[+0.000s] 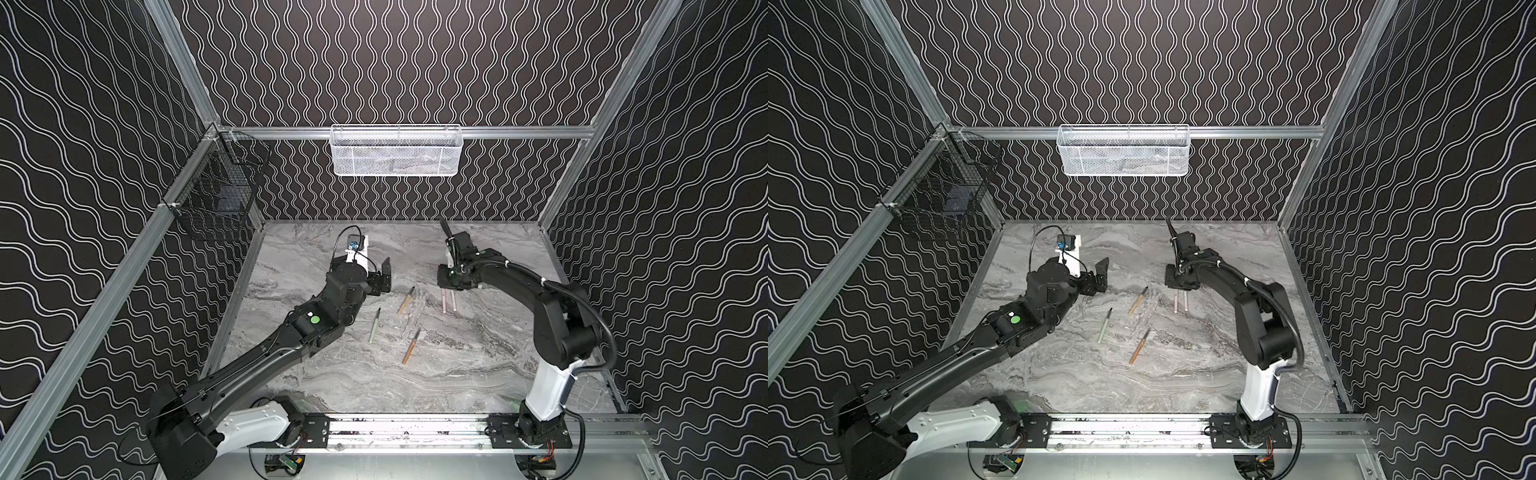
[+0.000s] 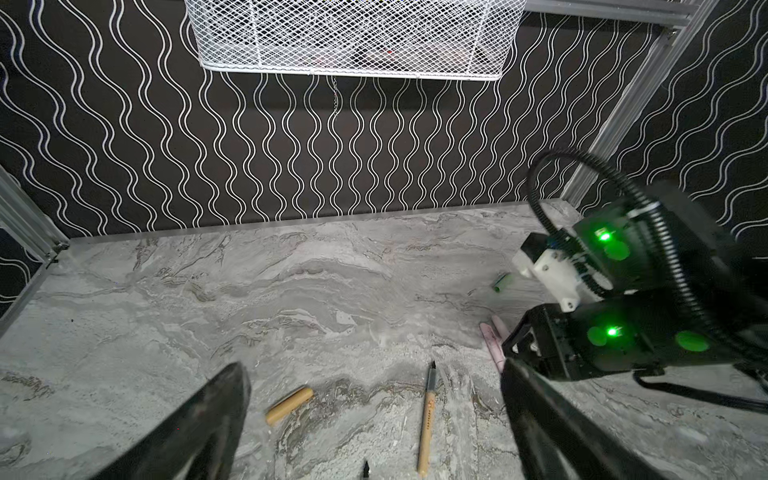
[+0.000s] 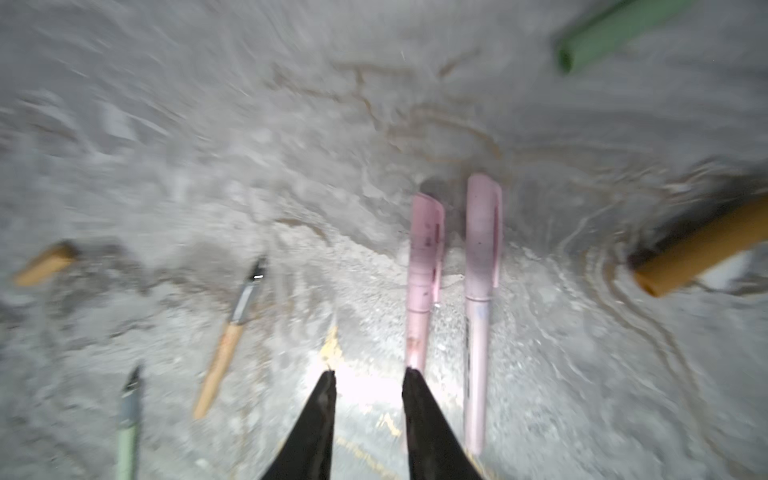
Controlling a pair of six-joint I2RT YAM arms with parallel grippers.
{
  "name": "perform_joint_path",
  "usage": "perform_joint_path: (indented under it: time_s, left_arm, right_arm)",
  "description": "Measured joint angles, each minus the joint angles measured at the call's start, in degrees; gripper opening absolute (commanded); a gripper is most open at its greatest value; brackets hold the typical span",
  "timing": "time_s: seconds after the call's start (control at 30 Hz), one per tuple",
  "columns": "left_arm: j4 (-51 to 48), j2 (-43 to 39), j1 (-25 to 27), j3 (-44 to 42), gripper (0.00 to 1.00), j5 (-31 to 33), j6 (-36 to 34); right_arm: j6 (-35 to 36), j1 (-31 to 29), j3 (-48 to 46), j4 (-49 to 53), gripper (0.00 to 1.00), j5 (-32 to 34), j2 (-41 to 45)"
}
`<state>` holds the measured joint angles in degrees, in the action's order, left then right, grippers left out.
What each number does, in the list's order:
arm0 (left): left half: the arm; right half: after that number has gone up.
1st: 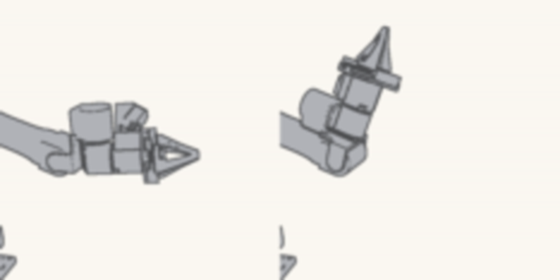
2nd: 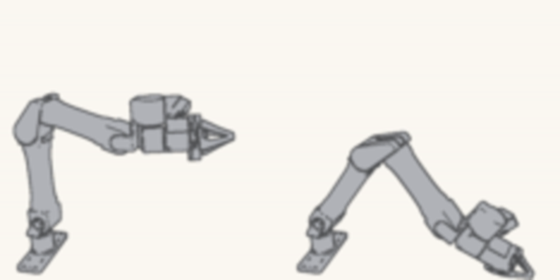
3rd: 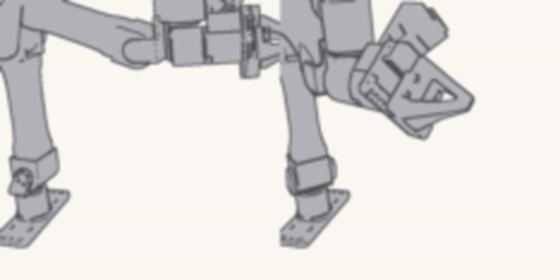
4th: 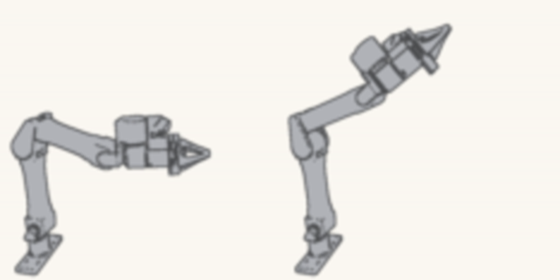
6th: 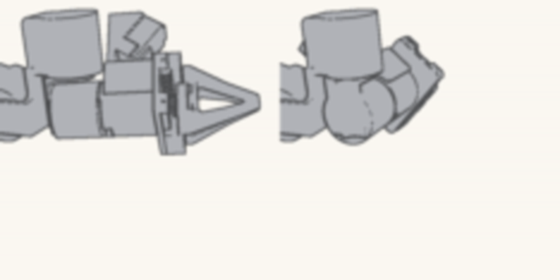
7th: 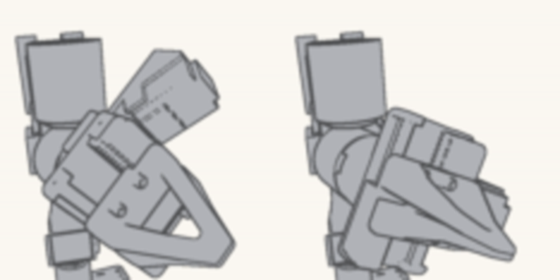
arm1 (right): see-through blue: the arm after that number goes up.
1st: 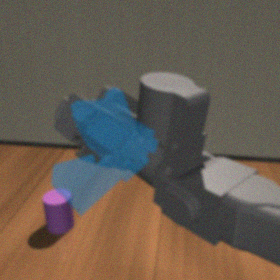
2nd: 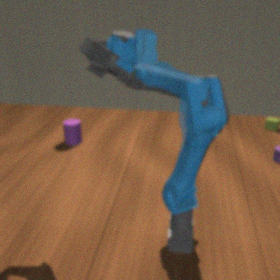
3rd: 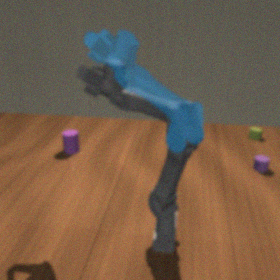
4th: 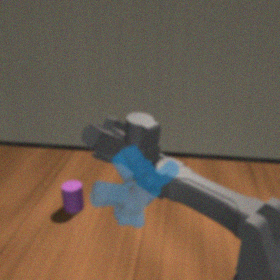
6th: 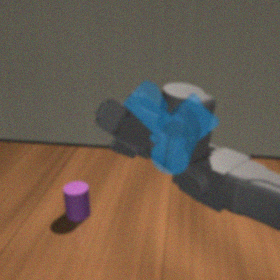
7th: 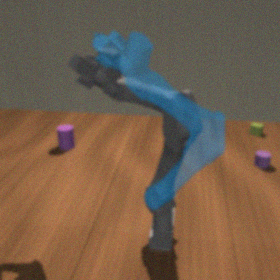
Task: Insert the pens into the pen caps
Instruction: 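Release the capped pen beside the other while the left arm draws back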
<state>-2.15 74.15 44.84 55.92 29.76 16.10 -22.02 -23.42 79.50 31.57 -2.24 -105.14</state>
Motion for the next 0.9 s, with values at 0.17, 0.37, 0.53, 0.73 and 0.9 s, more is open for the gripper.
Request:
perform_joint_path:
  time_s: [0.17, 0.37, 0.53, 0.73, 0.9]
  left_arm:
    - [-0.52, 2.03, -0.31, 1.05, 0.87, 0.00, 0.04]
    - [-5.84, 8.09, -3.04, 6.54, 0.80, -0.81, 2.21]
    - [-14.05, 12.70, -4.44, 11.17, 0.73, -4.37, 3.63]
    - [-26.84, 19.43, -6.86, 12.72, 0.54, -18.60, 4.85]
    - [-35.91, 23.85, -6.86, 9.84, 0.47, -26.38, 4.68]
  right_arm:
    - [0.00, 0.00, -2.32, -0.63, 0.31, 1.29, 8.13]
    - [0.04, 0.02, -13.86, -6.56, 0.41, 4.28, 19.56]
    - [0.79, 0.07, -22.64, -13.55, 0.40, 5.46, 24.74]
    - [1.70, 0.17, -20.81, -14.40, 0.24, 4.26, 22.53]
    - [1.70, 0.22, -23.08, -17.51, 0.15, 1.01, 24.46]
